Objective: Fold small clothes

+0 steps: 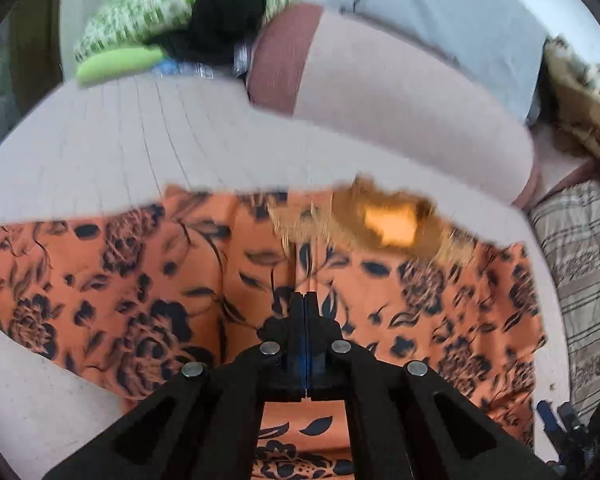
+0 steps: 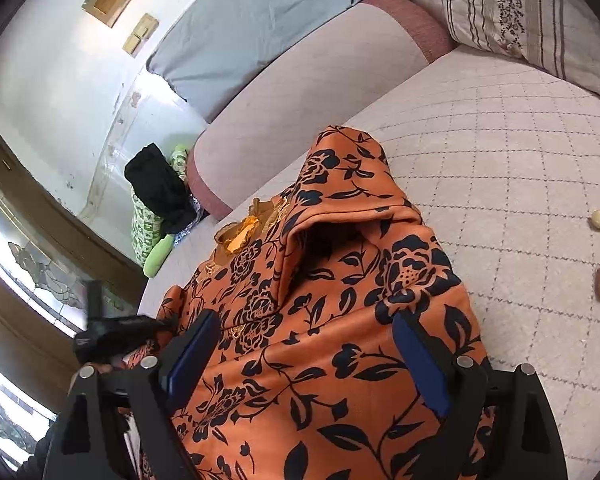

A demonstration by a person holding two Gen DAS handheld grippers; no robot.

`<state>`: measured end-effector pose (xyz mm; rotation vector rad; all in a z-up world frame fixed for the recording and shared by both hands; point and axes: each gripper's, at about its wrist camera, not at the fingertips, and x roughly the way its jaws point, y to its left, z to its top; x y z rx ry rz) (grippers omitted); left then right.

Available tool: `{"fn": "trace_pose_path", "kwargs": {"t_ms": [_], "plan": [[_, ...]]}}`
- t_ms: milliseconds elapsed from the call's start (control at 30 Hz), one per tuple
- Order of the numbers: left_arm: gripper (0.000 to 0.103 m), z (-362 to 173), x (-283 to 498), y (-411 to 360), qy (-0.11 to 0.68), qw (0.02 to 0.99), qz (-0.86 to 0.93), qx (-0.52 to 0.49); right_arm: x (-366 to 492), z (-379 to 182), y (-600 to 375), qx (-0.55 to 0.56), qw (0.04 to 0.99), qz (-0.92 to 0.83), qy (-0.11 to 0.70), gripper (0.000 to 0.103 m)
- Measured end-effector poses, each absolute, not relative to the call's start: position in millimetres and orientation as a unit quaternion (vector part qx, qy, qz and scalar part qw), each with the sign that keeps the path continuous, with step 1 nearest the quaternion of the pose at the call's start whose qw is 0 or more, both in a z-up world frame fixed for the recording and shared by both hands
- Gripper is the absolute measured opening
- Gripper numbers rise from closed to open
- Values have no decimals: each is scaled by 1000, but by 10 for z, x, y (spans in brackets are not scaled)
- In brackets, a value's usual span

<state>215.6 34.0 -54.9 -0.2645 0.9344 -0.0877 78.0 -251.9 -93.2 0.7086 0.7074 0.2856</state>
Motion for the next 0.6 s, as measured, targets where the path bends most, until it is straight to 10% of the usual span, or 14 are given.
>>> {"fn": "trace_pose_path", "kwargs": {"t_ms": [233, 267, 333, 367, 500, 600], "plan": [[4, -746, 2165, 486, 488, 846, -91, -197, 764, -921, -2529, 340, 869, 138, 332, 90], [11, -740, 2159, 436, 488, 848, -92, -185, 766, -928, -2527, 341, 868, 138, 332, 90], [71, -766, 2188, 299, 495, 848, -103, -158, 779, -950, -2515, 341, 867, 140, 336, 90], [75, -831, 2208, 267, 507, 841, -102, -159, 781, -957, -2512, 339, 866, 139, 339, 90], [74, -1029, 2322, 163, 531, 829, -86, -152, 769, -943, -2538, 341, 868, 139, 333, 90], [47, -1168, 2370, 104, 559, 816, -69, -129, 774, -961, -2555, 344, 867, 139, 334, 90]]}}
